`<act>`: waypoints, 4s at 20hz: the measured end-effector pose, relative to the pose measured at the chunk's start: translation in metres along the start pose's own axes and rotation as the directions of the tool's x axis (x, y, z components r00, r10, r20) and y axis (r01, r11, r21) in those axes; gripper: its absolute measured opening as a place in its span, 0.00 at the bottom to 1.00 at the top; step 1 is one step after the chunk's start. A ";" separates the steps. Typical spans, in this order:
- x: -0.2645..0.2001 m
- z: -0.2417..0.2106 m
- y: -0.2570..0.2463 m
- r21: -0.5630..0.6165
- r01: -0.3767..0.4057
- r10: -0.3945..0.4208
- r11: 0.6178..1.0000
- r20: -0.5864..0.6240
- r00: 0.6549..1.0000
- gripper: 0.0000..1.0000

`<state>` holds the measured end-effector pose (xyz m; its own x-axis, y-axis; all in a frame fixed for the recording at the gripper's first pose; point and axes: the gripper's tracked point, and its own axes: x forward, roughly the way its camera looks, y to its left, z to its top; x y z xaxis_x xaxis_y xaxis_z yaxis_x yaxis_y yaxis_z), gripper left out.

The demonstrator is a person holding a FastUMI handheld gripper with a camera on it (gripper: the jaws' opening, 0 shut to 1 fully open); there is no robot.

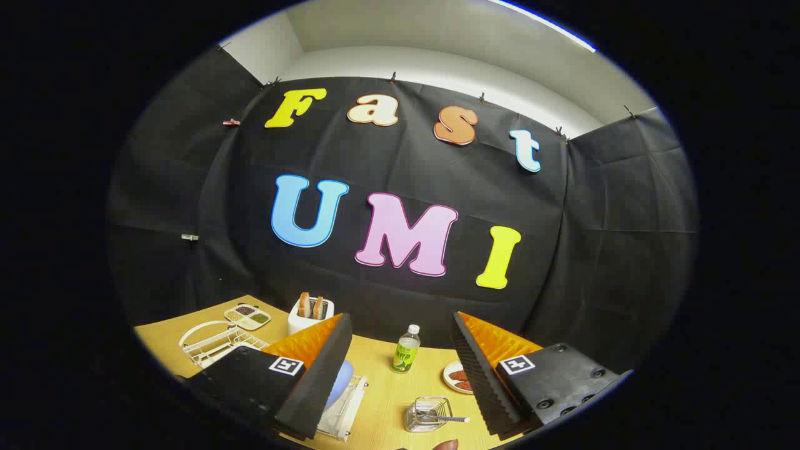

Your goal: Take the plate from the dish rack, then take the spoon from the basket and place it into the plate.

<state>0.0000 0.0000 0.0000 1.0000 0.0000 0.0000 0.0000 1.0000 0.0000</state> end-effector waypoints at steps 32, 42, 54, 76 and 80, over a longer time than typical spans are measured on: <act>0.029 -0.074 0.034 0.097 -0.085 0.107 0.992 -0.257 0.961 0.97; 0.063 -0.210 0.094 0.303 0.083 0.153 0.949 -0.679 0.718 0.93; 0.076 -0.261 0.111 0.159 0.201 0.001 0.967 -0.787 0.617 0.37; 0.003 -0.126 0.081 0.384 0.070 0.197 0.921 -0.611 0.766 0.33; -0.058 -0.143 0.083 0.467 0.064 0.292 0.882 -0.648 0.704 0.33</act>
<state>-0.0576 0.0833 -0.1431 0.7035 0.2922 -0.6478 0.0641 0.8818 0.4673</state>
